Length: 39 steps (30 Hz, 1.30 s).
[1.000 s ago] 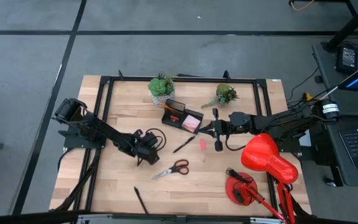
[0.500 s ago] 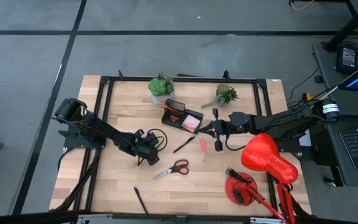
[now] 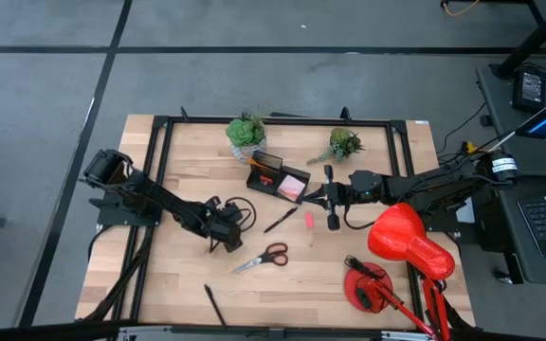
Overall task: Pick and place office supplies into organizer
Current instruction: Put the blue binder clip into the black desk organizer
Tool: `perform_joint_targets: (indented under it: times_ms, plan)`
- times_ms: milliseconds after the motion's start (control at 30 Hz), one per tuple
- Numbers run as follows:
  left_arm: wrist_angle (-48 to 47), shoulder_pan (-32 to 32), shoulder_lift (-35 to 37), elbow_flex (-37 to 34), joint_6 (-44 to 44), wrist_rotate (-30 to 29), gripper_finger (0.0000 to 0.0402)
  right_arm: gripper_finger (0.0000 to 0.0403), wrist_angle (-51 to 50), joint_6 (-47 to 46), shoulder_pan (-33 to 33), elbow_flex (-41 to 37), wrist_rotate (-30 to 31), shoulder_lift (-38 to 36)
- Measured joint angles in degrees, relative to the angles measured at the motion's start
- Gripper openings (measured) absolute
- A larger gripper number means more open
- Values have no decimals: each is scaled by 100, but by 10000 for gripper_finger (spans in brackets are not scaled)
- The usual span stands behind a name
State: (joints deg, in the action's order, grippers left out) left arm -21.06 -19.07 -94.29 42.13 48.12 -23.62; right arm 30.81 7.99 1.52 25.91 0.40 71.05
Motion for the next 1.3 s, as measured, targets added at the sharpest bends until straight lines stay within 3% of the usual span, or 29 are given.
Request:
perform_joint_targets:
  times_ms: [467,833,1067,1300]
  plan:
    - [-29,141,-25,579,-1178,-117,62,12,-2,-2,2,0,0,0]
    - [309,537,193,884,-2538,-1052,61,12,-2,-20,2,0,0,0]
    - [1143,937,528,890,-3505,-949,61,12,-22,-28,2,0,0,0]
    - [1287,1396,509,890,-3751,-610,61,12,-40,-36,1,0,0,0]
